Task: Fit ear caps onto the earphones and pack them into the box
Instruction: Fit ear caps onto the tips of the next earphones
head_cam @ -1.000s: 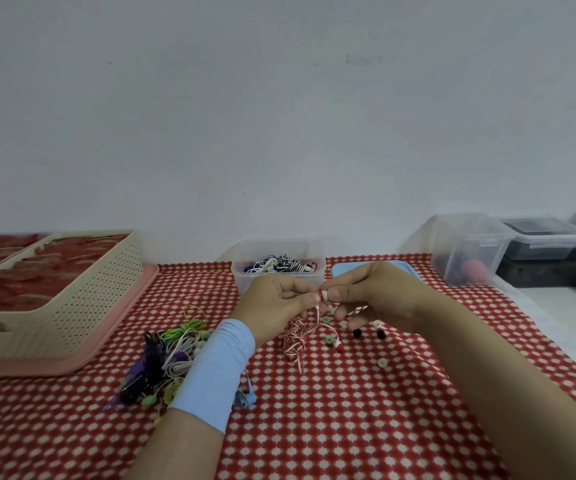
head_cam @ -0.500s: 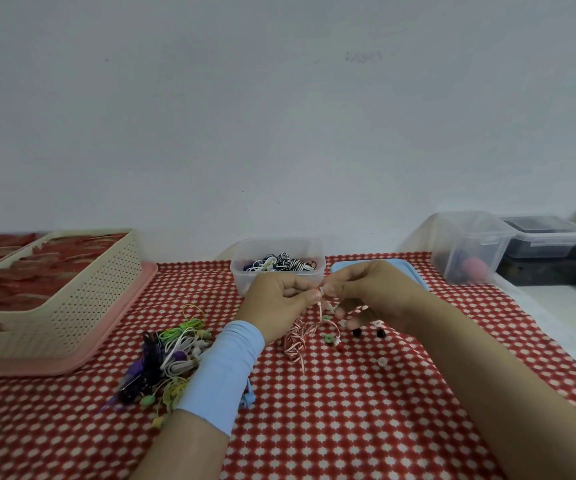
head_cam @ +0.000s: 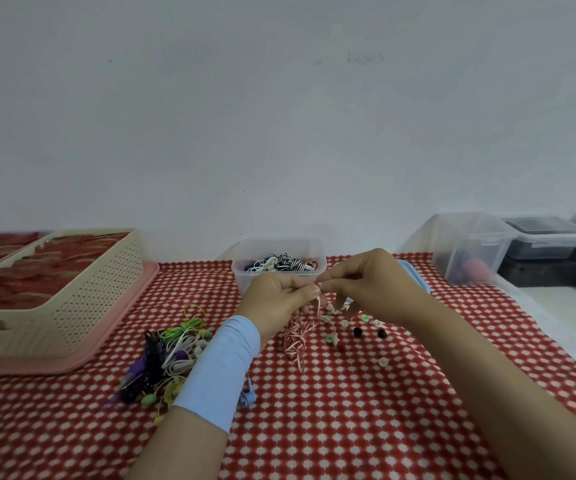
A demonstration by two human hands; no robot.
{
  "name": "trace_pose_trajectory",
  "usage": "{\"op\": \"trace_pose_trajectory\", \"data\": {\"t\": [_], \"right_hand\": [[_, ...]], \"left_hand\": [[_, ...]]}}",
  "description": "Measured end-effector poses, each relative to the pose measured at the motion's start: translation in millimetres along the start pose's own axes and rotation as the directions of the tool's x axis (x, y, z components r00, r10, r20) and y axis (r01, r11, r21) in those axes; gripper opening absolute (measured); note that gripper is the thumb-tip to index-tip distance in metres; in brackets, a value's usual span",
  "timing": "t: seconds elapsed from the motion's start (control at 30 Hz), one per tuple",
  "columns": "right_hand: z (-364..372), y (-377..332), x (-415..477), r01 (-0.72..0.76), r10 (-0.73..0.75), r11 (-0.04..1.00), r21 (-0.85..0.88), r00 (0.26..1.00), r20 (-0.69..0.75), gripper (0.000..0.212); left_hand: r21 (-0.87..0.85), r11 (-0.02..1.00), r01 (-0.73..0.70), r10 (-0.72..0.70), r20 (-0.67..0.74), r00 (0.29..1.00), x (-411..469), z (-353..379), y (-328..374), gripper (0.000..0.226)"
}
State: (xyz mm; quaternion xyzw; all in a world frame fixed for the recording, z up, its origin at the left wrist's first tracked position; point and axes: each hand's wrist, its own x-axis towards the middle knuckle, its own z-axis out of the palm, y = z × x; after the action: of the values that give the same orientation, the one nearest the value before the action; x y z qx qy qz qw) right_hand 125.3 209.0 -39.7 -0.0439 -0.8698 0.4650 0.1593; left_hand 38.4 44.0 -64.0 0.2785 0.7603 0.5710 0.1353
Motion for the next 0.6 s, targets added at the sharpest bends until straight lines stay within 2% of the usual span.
{"op": "trace_pose_trajectory", "data": {"t": [0.13, 0.23, 0.3, 0.37, 0.47, 0.53, 0.6], "right_hand": [[1, 1, -1, -0.019, 0.019, 0.996, 0.093, 1.000, 0.003, 0.010], [-6, 2, 1, -0.083, 0.094, 0.975, 0.205, 0.995, -0.042, 0.007], [-15, 7, 3, -0.135, 0.151, 0.973, 0.187, 0.986, -0.074, 0.005], [-24, 16, 5, -0.194, 0.194, 0.981, -0.018, 0.981, -0.019, 0.004], [-26, 27, 6, -0.235, 0.292, 0.901, -0.364, 0.950, 0.109, 0.012], [-23, 31, 7, -0.222, 0.327, 0.837, -0.500, 0.936, 0.133, 0.009], [-19, 30, 7, -0.193, 0.324, 0.807, -0.558, 0.935, 0.145, 0.009]], "left_hand": [[-0.038, 0.999, -0.018, 0.017, -0.036, 0.999, 1, 1, 1, 0.008], [-0.019, 0.999, -0.036, 0.035, -0.051, 0.998, 3, 0, 4, 0.007], [0.011, 0.999, -0.032, 0.032, -0.045, 0.998, 4, -1, 4, 0.007], [0.051, 0.998, -0.032, 0.035, -0.044, 0.998, 4, -2, 3, 0.009], [0.125, 0.989, -0.075, 0.078, -0.015, 0.997, 4, -3, 1, 0.020], [0.143, 0.984, -0.104, 0.104, 0.005, 0.995, 3, -4, 1, 0.022], [0.155, 0.982, -0.108, 0.107, 0.017, 0.994, 3, -5, 1, 0.020]]}}
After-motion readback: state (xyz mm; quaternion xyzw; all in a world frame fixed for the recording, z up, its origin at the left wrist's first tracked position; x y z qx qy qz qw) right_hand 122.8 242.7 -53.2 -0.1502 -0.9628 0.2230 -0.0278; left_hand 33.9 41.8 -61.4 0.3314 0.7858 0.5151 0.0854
